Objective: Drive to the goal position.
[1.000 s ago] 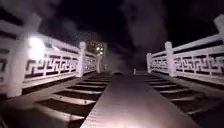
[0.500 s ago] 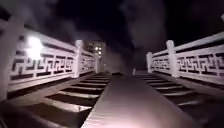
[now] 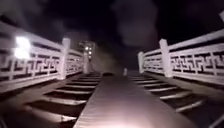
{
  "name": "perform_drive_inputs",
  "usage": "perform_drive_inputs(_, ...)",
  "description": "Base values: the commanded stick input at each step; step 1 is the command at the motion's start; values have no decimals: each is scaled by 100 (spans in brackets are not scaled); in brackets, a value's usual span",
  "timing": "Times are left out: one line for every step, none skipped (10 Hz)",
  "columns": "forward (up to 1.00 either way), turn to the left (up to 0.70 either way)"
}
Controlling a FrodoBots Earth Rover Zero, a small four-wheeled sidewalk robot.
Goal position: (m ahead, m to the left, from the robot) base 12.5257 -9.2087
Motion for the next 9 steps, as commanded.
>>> perform_drive_inputs(45,0)
perform_drive_inputs(45,0)
perform_drive_inputs(45,0)
perform_drive_inputs(45,0)
perform_drive_inputs(45,0)
perform_drive_inputs(45,0)
perform_drive_inputs(45,0)
perform_drive_inputs(45,0)
perform_drive_inputs(45,0)
